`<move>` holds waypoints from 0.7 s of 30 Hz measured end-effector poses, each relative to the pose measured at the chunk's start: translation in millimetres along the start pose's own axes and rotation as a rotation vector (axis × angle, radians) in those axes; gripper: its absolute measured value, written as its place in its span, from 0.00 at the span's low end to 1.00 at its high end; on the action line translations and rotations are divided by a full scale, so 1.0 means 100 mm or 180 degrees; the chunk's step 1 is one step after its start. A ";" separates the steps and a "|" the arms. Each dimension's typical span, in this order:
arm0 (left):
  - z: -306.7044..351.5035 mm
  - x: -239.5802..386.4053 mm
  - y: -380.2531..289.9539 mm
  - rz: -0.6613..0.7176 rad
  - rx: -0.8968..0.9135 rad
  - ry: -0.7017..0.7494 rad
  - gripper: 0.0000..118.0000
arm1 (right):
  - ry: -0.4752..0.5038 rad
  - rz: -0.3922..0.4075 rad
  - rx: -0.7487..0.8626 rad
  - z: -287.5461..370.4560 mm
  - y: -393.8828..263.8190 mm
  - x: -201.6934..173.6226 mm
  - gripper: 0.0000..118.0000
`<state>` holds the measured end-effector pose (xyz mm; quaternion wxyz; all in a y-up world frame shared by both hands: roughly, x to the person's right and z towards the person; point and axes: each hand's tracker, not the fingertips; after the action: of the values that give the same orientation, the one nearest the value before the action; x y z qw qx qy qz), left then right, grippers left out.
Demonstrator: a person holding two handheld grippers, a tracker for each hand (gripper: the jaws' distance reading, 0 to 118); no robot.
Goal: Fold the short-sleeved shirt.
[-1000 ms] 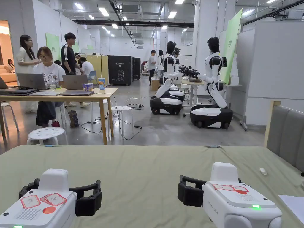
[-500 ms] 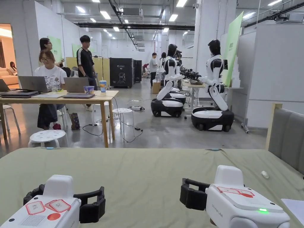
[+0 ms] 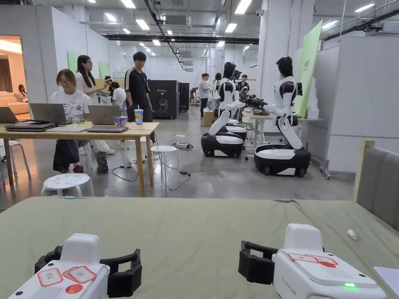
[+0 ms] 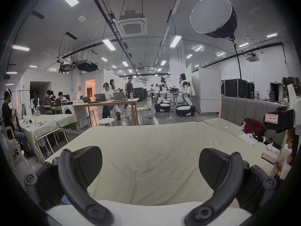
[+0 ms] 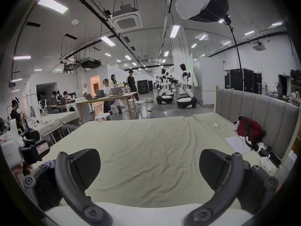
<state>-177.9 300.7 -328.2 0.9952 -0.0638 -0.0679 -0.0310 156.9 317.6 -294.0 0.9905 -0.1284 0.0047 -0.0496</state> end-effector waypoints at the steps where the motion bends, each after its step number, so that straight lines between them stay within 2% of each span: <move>1: 0.00 -0.01 -0.01 0.0003 0.0004 0.0000 1.00 | -0.0020 -0.0006 0.0022 0.01 0.00 0.00 1.00; 8: -0.01 -0.02 -0.03 0.0015 0.0003 -0.0005 1.00 | -0.0142 0.0066 0.0128 0.03 0.02 -0.01 1.00; 21: 0.00 -0.01 -0.05 0.0020 -0.0004 -0.0034 1.00 | -0.0051 0.0183 0.0326 0.13 0.02 -0.07 1.00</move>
<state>-178.8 296.2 -327.5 0.9949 -0.0648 -0.0729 -0.0275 150.8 323.0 -281.8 0.9968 -0.0778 -0.0020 -0.0203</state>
